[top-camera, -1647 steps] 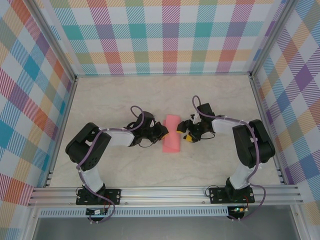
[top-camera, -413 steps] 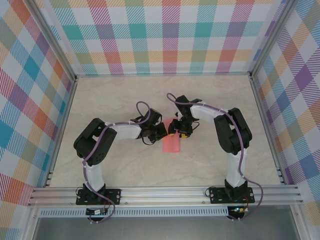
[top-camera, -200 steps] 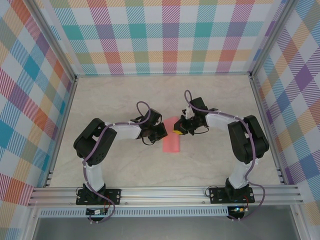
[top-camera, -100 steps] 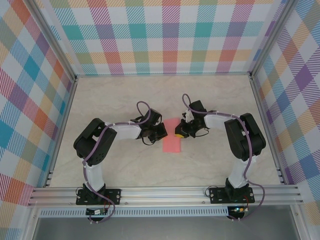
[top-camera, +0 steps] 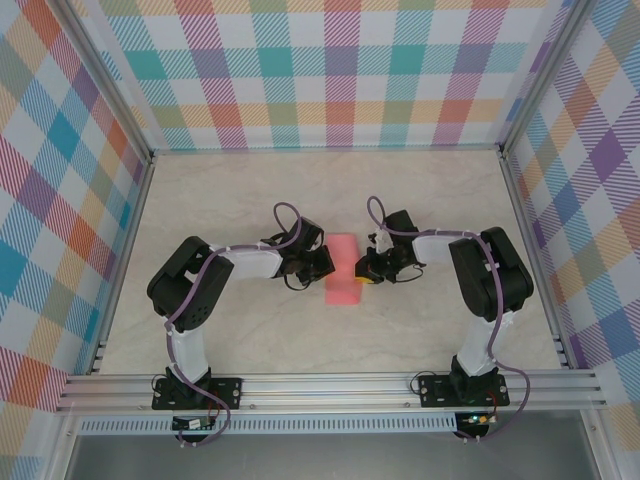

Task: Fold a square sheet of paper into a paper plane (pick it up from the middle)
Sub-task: Fold the square sheet of paper in half at the center of the table.

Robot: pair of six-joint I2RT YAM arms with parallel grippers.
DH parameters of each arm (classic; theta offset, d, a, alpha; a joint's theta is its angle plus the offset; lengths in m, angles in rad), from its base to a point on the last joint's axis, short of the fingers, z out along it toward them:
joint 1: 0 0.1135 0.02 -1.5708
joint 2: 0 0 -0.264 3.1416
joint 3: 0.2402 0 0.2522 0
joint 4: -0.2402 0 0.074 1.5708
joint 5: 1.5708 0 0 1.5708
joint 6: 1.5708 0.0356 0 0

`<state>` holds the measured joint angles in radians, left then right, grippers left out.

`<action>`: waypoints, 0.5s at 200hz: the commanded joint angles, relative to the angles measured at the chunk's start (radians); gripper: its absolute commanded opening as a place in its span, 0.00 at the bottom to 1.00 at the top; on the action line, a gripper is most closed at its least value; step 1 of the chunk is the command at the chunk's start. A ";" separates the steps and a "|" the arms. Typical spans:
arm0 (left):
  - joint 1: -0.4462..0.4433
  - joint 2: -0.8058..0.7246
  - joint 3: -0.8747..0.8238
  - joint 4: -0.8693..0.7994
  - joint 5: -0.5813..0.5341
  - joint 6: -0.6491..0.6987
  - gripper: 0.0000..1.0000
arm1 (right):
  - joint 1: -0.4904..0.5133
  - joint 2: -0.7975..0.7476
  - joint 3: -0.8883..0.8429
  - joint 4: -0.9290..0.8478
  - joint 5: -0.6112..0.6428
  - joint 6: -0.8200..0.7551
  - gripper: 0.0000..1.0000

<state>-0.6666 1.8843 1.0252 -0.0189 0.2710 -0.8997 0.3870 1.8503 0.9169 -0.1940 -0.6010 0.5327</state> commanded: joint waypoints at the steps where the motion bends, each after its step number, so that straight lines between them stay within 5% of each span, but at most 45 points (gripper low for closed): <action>1: -0.014 0.020 -0.028 -0.048 -0.010 0.013 0.00 | 0.000 -0.007 -0.023 0.028 0.011 -0.032 0.10; 41: -0.014 0.010 -0.030 -0.061 -0.019 0.023 0.00 | 0.000 -0.121 -0.015 0.065 -0.085 0.010 0.13; 100: -0.014 0.006 -0.031 -0.062 -0.021 0.028 0.00 | 0.001 -0.079 -0.062 0.097 -0.119 0.016 0.13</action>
<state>-0.6666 1.8839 1.0245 -0.0189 0.2699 -0.8921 0.3862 1.7439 0.8890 -0.1188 -0.6849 0.5529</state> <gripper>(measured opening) 0.040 0.127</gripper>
